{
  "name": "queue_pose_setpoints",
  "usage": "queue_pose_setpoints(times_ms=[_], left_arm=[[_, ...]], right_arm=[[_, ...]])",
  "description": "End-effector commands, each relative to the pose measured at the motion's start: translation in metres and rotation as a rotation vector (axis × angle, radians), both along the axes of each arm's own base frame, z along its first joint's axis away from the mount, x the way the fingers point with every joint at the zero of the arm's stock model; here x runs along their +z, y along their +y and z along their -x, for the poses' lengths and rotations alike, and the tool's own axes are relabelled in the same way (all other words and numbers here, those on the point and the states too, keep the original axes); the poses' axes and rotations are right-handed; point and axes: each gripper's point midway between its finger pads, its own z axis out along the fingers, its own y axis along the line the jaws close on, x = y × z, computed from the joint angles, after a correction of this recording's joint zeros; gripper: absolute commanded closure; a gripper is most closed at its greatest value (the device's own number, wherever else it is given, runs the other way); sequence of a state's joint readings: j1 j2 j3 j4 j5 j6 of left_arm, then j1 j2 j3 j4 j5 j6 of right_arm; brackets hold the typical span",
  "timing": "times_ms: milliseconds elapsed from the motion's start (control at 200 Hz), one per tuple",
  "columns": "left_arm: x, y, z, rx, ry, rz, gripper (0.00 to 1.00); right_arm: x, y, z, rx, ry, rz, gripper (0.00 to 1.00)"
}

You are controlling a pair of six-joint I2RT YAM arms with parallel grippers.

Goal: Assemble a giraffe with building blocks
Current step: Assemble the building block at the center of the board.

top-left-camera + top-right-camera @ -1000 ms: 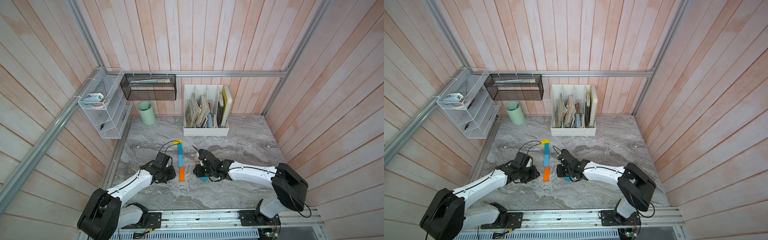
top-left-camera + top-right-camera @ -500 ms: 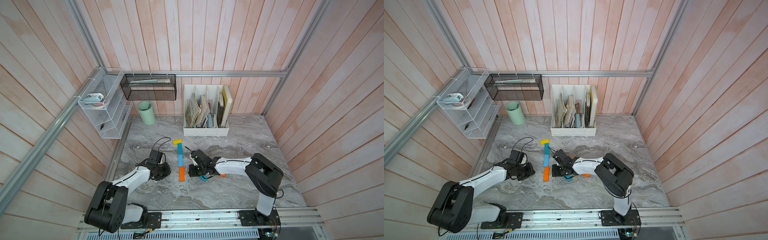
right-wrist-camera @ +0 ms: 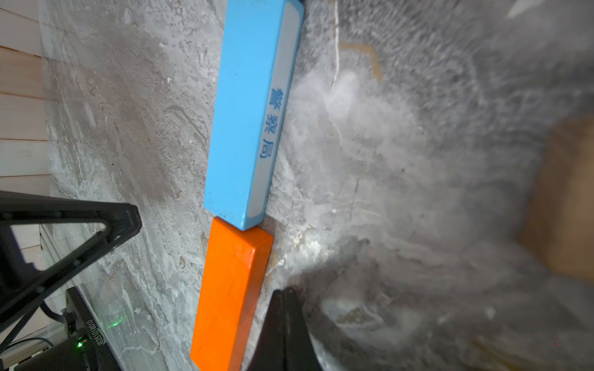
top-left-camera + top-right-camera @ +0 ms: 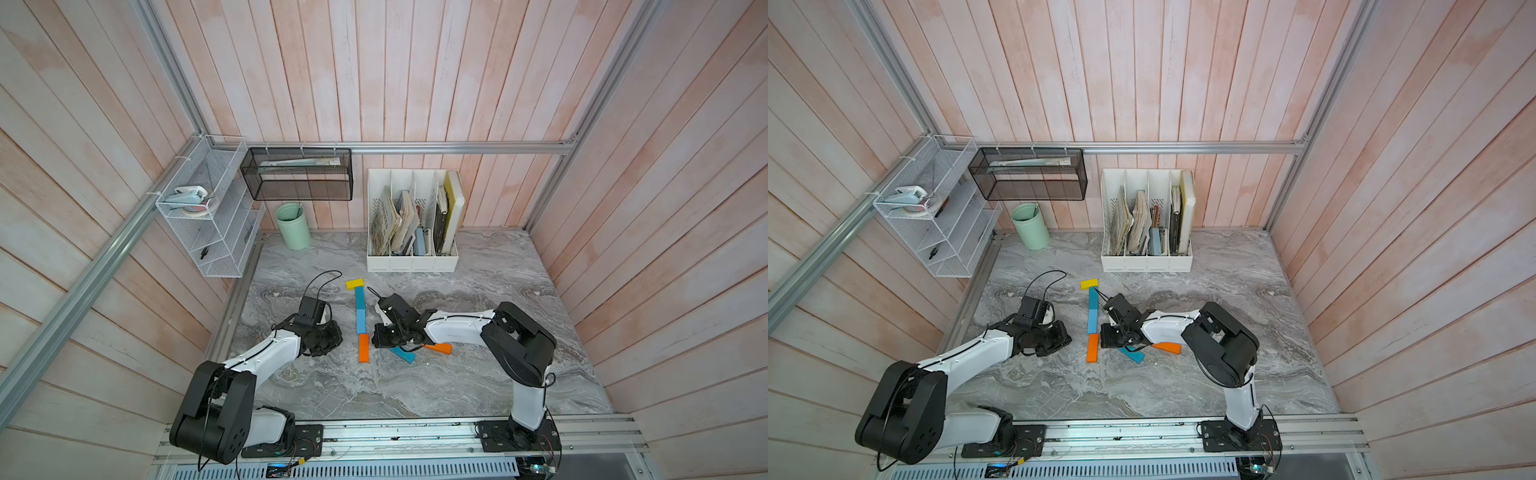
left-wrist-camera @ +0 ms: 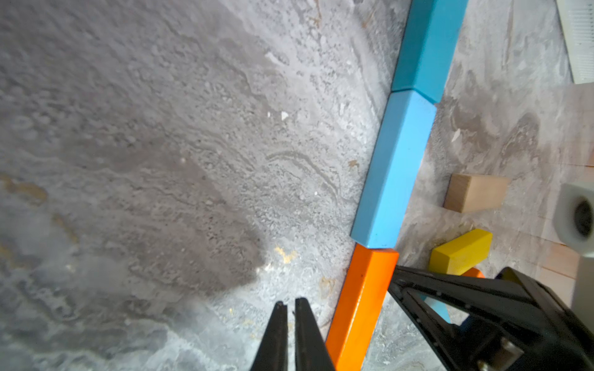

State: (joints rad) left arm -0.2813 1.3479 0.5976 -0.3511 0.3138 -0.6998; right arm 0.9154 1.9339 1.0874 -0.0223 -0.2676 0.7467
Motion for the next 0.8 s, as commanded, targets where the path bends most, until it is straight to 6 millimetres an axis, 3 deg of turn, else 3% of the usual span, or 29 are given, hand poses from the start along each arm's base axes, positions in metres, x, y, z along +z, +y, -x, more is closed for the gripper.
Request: queue_pose_setpoints(times_ms=[0, 795], left_arm=[[0.0063, -0.003, -0.0081, -0.014, -0.027, 0.013, 0.88], [0.0045, -0.0013, -0.0075, -0.013, -0.025, 0.009, 0.89]], right_arm=[[-0.0088, 0.0032, 0.0018, 0.022, 0.02, 0.005, 1.0], [-0.0125, 0.0099, 0.0095, 0.035, 0.048, -0.025, 1.0]])
